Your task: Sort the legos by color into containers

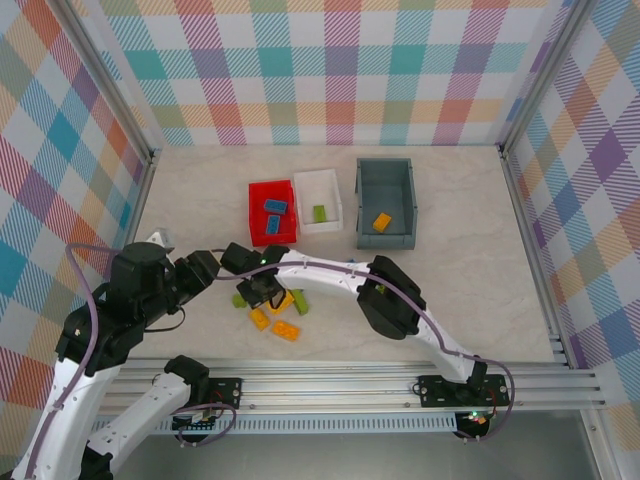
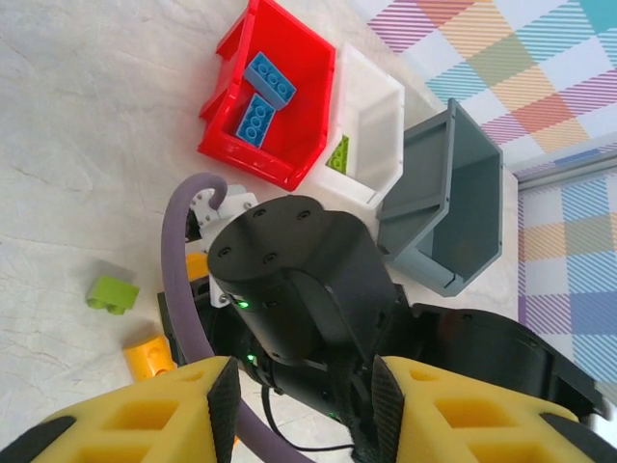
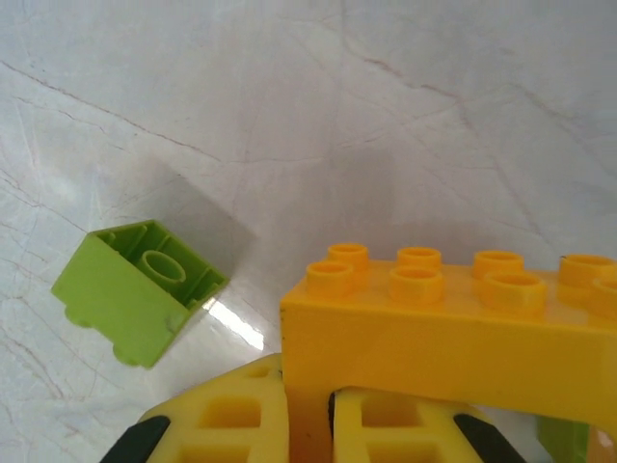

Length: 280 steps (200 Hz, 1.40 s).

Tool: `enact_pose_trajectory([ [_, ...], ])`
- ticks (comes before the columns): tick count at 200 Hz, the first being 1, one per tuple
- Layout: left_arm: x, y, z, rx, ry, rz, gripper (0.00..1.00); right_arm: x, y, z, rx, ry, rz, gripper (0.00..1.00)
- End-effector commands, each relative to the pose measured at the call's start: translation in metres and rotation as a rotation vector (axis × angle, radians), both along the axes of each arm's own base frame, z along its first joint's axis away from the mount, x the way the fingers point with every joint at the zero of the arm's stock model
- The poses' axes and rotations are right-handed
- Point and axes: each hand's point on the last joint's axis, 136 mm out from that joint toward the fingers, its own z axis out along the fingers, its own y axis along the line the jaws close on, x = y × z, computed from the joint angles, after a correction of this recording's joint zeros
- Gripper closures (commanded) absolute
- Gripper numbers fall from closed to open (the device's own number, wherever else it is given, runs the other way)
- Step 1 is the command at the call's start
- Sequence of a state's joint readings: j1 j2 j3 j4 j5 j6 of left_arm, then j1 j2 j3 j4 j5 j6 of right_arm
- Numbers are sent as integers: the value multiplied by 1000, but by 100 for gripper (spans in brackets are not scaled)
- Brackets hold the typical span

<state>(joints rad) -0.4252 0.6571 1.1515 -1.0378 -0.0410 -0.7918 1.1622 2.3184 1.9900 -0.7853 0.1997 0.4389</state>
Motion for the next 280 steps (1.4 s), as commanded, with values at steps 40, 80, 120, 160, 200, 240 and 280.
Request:
enact_pose_trajectory([
  [40, 27, -51, 16, -119, -26, -175, 57, 66, -77, 178, 245, -192, -168, 88],
  [80, 66, -114, 21, -162, -34, -298, 57, 137, -183, 195, 278, -203, -383, 88],
  [120, 105, -195, 17, -62, -94, -379, 57, 209, -259, 176, 228, -206, -550, 88],
  [160, 144, -253, -2, -2, -137, -390, 58, 260, -295, 140, 151, -167, -615, 89],
  [200, 166, -274, -21, 30, -136, -374, 59, 289, -313, 97, 101, -113, -676, 88],
  [240, 167, -278, -26, 24, -133, -385, 59, 309, -313, 74, 68, -89, -680, 88],
  [280, 161, -272, -25, 26, -133, -387, 59, 316, -320, 52, 10, -81, -718, 86],
])
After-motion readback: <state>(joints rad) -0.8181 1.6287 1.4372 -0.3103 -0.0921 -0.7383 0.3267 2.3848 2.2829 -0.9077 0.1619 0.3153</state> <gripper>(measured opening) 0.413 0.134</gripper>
